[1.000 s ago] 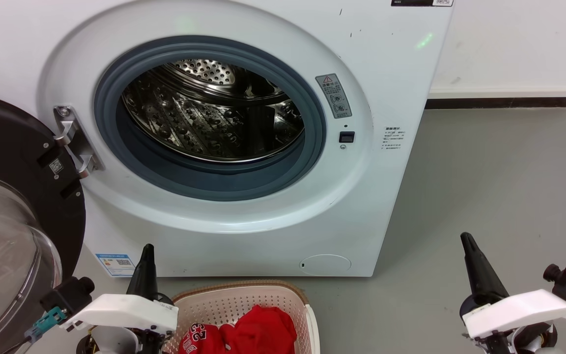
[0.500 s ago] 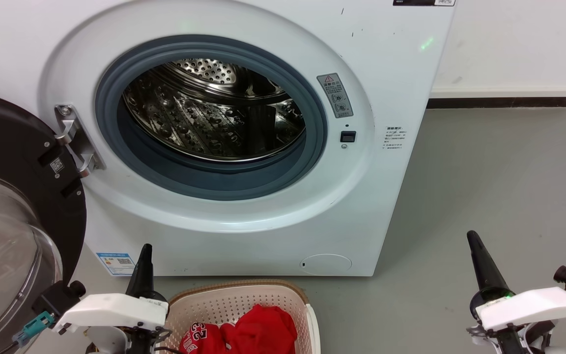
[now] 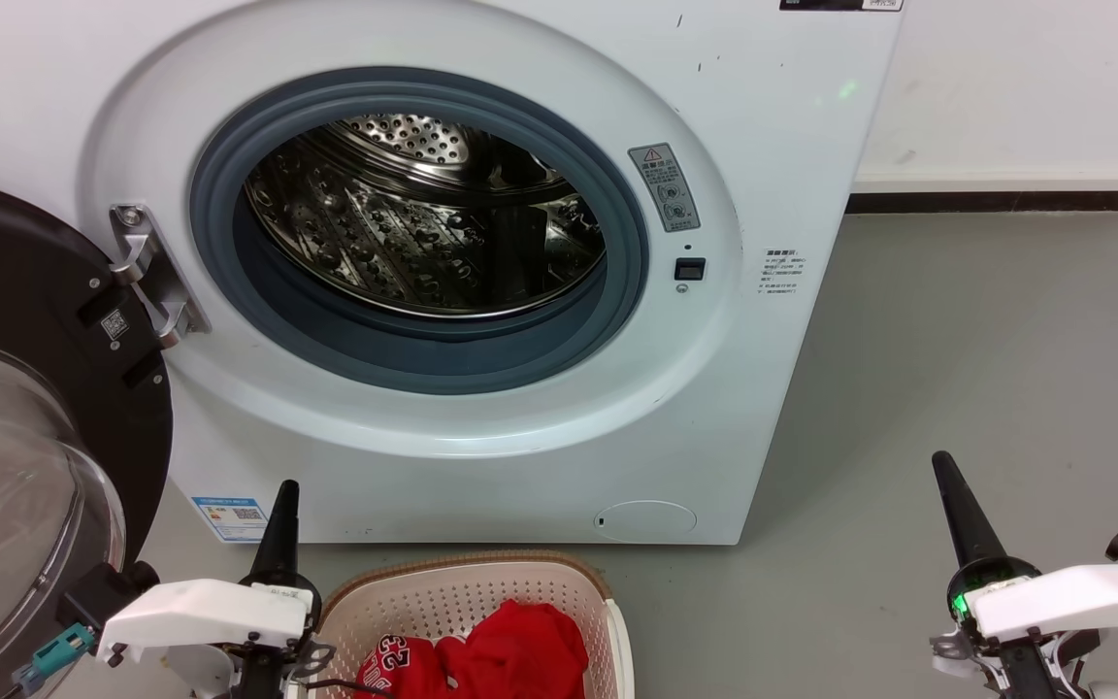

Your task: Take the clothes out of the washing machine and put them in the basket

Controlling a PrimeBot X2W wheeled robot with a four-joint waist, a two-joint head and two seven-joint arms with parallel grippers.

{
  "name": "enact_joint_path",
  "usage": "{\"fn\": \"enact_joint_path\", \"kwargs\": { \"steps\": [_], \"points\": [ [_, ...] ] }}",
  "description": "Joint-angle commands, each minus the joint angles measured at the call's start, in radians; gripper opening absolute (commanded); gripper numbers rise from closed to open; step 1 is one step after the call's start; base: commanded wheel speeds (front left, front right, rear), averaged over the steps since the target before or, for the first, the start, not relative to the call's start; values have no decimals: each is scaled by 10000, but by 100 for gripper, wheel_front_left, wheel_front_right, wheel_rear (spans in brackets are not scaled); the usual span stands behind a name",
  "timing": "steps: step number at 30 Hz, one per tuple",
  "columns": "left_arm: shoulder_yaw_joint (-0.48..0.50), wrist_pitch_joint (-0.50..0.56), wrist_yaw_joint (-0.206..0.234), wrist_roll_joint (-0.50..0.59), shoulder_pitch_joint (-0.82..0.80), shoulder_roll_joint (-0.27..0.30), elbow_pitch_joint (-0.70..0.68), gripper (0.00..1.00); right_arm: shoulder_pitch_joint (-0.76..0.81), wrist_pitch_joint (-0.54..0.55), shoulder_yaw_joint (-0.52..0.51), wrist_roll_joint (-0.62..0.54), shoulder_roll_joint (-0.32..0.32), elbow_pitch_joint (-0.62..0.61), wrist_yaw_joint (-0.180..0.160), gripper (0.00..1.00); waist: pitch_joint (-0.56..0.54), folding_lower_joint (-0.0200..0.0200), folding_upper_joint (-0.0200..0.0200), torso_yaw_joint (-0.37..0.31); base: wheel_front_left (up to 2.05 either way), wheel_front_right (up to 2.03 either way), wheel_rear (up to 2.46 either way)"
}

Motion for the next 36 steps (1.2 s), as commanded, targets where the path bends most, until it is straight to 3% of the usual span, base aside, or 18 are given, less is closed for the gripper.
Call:
{"fn": "enact_joint_path", "kwargs": {
  "steps": [1,36],
  "points": [
    [56,66,-92,-292,-222,10,-94,0,-252,41,-56,314,-58,-19,2,0,2,-1,-1,3,0,0,0],
    [409,850,-382,-3351,-241,-41,-76,0,-476,549,-495,3403,-1,406,1,0,49,-1,-1,71,0,0,0]
  ]
}}
